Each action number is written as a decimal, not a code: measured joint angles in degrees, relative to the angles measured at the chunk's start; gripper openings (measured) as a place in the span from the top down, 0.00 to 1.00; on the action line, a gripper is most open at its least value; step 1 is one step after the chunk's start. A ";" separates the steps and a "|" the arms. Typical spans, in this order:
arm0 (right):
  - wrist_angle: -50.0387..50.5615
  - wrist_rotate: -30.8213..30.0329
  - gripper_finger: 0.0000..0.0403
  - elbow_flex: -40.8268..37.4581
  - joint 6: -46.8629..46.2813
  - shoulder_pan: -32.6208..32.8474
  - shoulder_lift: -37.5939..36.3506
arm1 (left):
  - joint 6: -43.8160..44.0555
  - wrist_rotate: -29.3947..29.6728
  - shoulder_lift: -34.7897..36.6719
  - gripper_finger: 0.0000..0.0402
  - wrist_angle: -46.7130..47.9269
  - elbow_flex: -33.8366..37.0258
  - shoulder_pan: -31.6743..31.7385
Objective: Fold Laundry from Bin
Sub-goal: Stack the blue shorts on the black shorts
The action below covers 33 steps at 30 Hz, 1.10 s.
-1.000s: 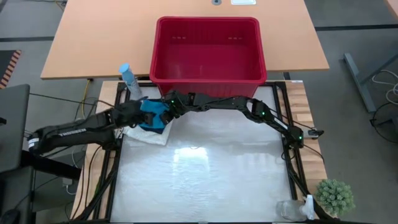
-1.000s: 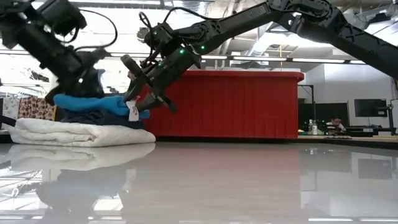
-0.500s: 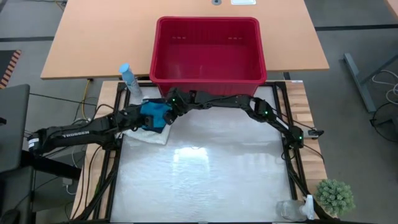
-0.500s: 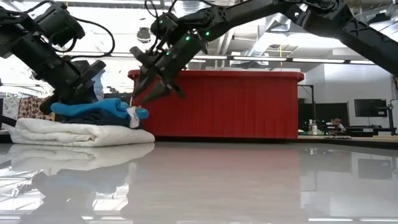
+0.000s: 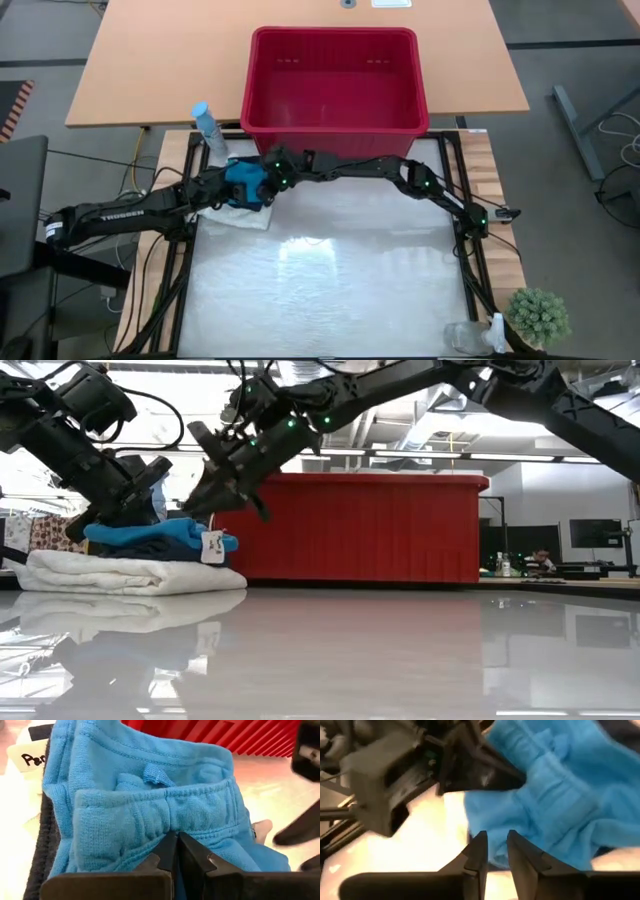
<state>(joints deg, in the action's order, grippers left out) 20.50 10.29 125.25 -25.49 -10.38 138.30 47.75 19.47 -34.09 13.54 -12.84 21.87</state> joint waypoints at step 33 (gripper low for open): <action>9.70 1.86 0.83 9.05 0.40 0.93 2.19 | -2.80 3.84 -0.07 0.83 20.05 -12.96 0.00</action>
<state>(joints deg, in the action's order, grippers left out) 30.20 12.15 134.30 -25.09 -9.45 140.49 44.95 23.31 -34.16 33.59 -25.80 21.87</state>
